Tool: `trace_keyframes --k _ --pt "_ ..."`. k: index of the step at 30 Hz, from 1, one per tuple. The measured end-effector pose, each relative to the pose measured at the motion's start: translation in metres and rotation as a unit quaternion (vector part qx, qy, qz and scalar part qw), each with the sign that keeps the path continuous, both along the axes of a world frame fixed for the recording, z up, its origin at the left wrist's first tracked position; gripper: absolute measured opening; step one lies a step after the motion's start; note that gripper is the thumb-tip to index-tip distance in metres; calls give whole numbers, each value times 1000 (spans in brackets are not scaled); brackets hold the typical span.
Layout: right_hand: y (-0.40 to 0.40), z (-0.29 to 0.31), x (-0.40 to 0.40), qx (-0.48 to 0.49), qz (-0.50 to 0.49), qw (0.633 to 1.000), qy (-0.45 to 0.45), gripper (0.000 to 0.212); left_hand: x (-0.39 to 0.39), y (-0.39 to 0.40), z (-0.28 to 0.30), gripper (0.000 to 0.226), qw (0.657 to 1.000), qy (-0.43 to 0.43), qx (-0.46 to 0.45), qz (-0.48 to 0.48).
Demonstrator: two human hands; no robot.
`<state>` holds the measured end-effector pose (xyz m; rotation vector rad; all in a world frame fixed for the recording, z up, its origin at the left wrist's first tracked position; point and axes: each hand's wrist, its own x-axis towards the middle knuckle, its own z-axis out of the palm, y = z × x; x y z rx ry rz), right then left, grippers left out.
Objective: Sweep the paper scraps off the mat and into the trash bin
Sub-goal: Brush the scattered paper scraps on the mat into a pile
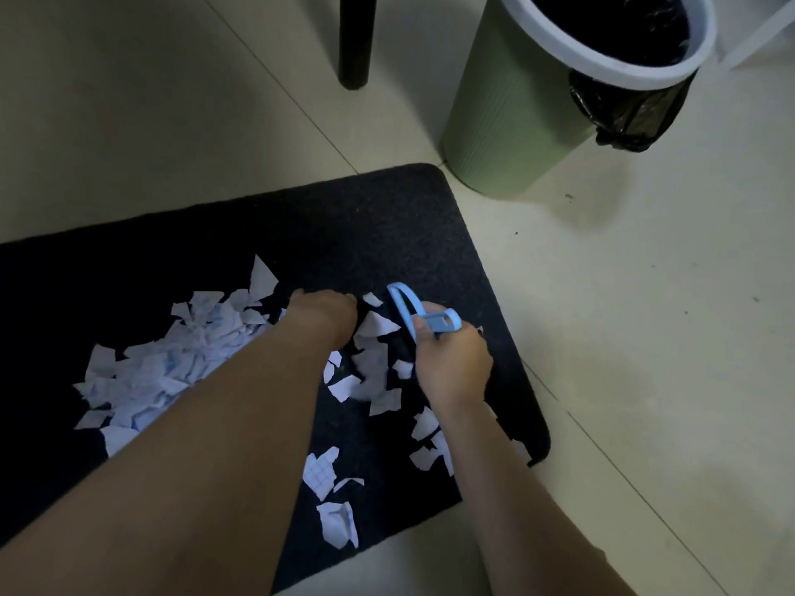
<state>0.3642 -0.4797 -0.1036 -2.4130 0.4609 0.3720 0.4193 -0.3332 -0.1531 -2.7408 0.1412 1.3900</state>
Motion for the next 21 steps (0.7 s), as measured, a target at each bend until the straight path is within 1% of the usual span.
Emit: trace_keyframes --k 2,4,7,9,11,14,16,18,21 --pt "-8 4 2 -4 -50 999 -18 22 -2 2 0 67 1000 2 -6 7" --pt "-21 2 6 -38 -85 995 -33 24 -2 3 0 68 1000 8 -12 15" --pt "-30 -7 7 -104 -87 990 -30 28 -2 4 2 69 1000 3 -18 14" --pt "-22 -13 2 -131 -72 989 -15 29 -3 5 3 70 1000 2 -17 9" --pt "-3 -16 -8 -118 -44 992 2 29 -2 5 3 69 1000 7 -15 11" --pt "33 -15 -22 -62 8 998 31 28 0 6 4 63 999 -5 -33 23" --pt "47 -12 -28 -18 24 999 36 27 0 10 2 59 997 -18 -57 44" --pt "48 -7 -26 11 19 999 27 25 1 18 1 57 994 -49 -69 63" --pt "36 -3 -10 6 -20 1000 -18 24 4 33 0 58 992 -96 -45 64"
